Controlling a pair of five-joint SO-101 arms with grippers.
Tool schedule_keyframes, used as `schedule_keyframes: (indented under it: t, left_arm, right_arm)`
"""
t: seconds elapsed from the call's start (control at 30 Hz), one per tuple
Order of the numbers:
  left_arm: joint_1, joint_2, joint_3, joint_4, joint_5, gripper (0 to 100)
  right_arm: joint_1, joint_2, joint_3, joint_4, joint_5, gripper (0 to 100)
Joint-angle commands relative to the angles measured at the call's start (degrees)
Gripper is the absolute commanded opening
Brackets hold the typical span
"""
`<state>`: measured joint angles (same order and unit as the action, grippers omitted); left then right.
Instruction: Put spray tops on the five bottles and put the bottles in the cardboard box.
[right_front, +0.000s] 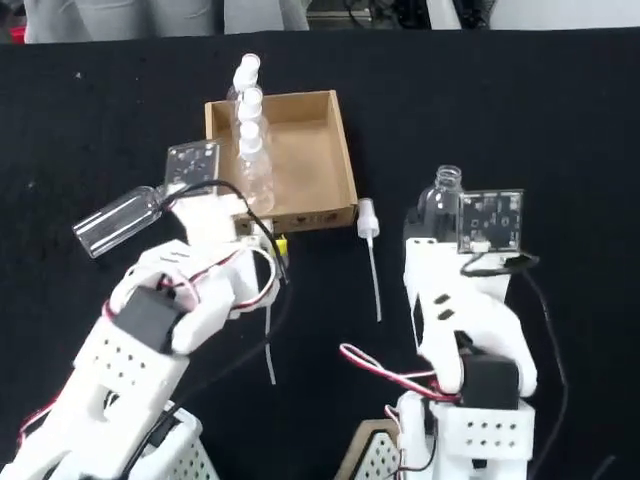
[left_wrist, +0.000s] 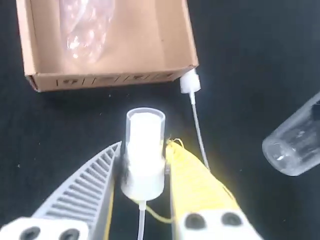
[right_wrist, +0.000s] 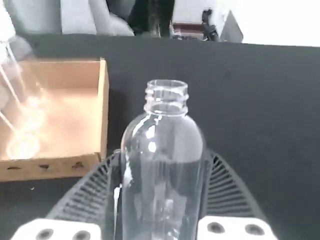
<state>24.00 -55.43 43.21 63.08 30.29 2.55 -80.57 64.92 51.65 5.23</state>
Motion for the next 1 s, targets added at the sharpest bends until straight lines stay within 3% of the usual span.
schedule_keyframes:
  t: [0.0,0.3,0.57,0.97]
  left_arm:
    - [-0.6,-5.0,-0.4,-1.1,0.7,3]
    - [-5.8,-12.0,3.9,-5.8,3.9,3]
    - [-6.2,-21.0,8.7,-9.3,4.0,3]
    - [-13.8,-27.4,13.6,-15.5,10.5,3]
  right_arm:
    - [-3.3,-2.5,-0.1,-1.3,1.1,11.9]
    - [-11.3,-2.8,1.5,-1.6,0.6,12.0]
    - [-17.5,-2.8,3.2,-1.8,1.1,12.3]
    - [-18.2,-2.8,3.5,-1.8,1.2,12.3]
